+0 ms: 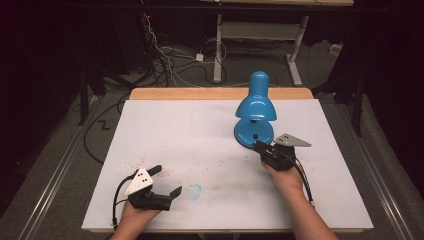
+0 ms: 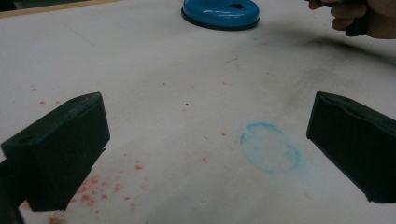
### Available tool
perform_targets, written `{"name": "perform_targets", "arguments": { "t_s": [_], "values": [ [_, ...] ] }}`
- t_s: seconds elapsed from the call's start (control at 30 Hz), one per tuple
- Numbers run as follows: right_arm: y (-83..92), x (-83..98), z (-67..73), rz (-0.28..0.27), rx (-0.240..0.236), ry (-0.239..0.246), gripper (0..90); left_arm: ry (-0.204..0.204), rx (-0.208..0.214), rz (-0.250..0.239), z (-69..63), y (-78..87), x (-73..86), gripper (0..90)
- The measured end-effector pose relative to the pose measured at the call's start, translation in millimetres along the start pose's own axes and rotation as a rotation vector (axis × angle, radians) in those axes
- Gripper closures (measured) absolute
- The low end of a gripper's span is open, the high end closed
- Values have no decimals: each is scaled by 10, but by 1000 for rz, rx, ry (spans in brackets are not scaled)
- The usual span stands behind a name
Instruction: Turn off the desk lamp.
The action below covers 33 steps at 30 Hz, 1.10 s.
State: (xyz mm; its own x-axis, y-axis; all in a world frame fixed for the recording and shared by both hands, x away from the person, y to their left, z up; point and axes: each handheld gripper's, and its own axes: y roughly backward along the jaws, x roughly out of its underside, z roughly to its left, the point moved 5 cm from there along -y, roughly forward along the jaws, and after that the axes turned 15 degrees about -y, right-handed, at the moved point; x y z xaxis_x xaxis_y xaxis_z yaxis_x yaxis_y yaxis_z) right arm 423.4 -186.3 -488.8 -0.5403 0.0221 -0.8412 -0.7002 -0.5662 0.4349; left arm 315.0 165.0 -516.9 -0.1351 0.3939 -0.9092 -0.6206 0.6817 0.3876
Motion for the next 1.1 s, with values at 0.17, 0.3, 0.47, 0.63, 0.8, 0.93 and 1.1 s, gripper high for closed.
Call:
{"name": "perform_targets", "arguments": {
  "t_s": [0.17, 0.3, 0.47, 0.63, 0.8, 0.93, 1.1],
  "values": [
    [79, 126, 45, 13, 3, 45, 383, -1, 2, -1, -2, 0, 0, 0],
    [161, 212, 92, 19, 10, 59, 133, -2, 2, -1, -3, 0, -1, 0],
    [315, 287, 135, -6, 29, 60, 1, 0, 2, -2, -1, 1, -1, 0],
    [486, 352, 136, -21, 27, 67, 1, -2, 2, -2, -2, 3, 0, 0],
    [644, 429, 125, -34, 37, 85, 0, -2, 0, -2, -2, 4, 0, 0],
    [776, 490, 100, -32, 44, 95, 1, -2, -1, -2, -2, 4, 0, 0],
    [949, 561, 41, -41, 67, 101, 1, -1, 0, -1, 2, 5, 1, 0]
  ]
}}
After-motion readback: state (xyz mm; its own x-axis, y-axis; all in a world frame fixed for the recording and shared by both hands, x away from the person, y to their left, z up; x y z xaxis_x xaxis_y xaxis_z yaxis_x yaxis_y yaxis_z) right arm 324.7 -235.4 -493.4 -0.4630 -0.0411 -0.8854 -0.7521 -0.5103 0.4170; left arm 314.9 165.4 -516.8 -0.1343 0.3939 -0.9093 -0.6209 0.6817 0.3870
